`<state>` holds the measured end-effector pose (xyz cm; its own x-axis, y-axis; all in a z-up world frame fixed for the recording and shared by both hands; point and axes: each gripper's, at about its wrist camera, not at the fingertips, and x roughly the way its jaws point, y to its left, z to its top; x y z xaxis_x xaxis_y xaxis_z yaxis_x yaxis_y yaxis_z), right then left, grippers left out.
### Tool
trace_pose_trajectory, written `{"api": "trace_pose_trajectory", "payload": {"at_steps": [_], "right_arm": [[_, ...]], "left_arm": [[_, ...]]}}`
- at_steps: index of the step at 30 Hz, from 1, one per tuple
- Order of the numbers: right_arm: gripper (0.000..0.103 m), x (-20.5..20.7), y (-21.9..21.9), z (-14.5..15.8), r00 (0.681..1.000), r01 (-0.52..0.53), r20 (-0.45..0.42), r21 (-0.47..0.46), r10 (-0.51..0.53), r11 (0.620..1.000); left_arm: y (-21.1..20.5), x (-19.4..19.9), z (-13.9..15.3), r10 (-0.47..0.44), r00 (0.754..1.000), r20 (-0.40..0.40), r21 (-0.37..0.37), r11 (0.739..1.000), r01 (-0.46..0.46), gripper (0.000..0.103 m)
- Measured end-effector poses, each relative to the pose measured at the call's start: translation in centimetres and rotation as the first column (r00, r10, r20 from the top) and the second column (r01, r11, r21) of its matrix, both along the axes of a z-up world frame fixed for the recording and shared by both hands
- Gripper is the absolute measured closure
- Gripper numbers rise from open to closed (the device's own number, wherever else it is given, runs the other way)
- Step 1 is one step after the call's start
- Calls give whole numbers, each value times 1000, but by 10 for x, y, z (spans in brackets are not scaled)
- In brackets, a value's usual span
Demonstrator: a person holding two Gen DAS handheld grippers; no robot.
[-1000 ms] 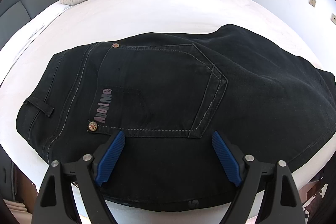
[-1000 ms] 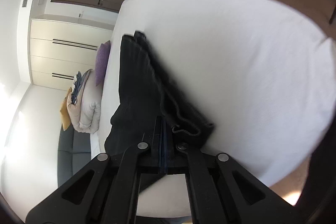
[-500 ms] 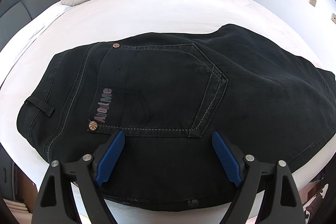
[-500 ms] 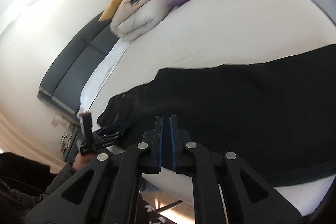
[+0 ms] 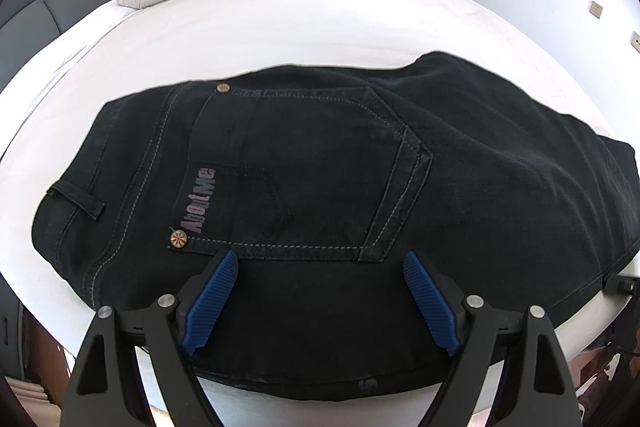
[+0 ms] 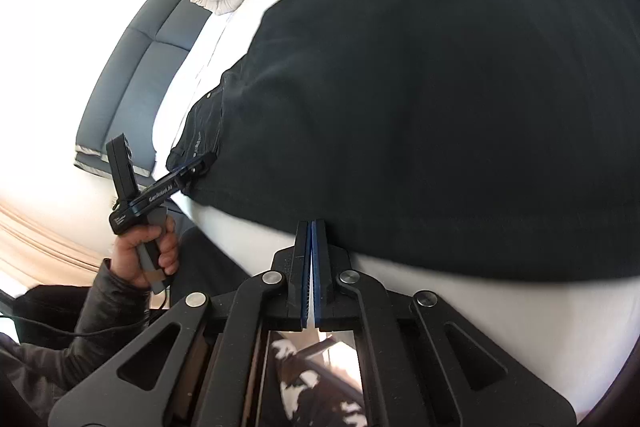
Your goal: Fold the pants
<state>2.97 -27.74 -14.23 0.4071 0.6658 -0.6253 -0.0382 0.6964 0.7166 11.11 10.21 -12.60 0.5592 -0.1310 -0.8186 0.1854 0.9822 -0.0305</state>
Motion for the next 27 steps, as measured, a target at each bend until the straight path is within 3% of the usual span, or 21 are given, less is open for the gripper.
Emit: {"api": "trace_pose_trajectory", "payload": {"at_steps": [3,6,8,10,14,16,18,20,22,24,25,27], "right_arm": [[103,-12,3,4,1000,-30,-11,-48,29,998],[103,-14,-4,33,997,-38,69,-9,38,999],[100,-8,-13,56,988,-3,154,-4,3,1000],[100,8,-22,67,983,35,181,23,-39,999],[100,60,-36,53,984,118,123,93,-129,989],[100,81,-36,32,988,148,29,149,-153,978],[100,96,-42,8,984,177,-51,203,-170,963],[103,97,-55,-17,968,244,-114,197,-225,950],[103,87,-71,-24,960,278,-97,256,-261,926],[103,73,-98,-16,936,352,-62,197,-346,915],[103,64,-118,-16,915,403,-55,209,-401,891],[103,39,-170,-22,843,533,-86,271,-532,801]], "left_arm": [[-2,-1,22,9,999,41,-89,996,-5,26],[-21,9,45,-30,995,92,-154,987,44,26],[-44,25,50,-78,993,92,-163,982,92,25],[-67,40,45,-126,989,82,-144,980,137,25],[-101,62,10,-160,987,-6,-116,981,158,25],[-105,62,-6,-157,987,-38,-79,985,153,25],[-105,55,-11,-168,986,-8,-59,984,167,25],[-103,51,-13,-178,984,-8,-60,982,177,25],[-101,50,-14,-187,982,-8,-67,980,186,25],[-100,49,-14,-188,982,-6,-65,980,187,25],[-100,49,-15,-185,983,-4,-64,981,185,25],[-100,51,-16,-174,985,4,-67,982,174,25]]}}
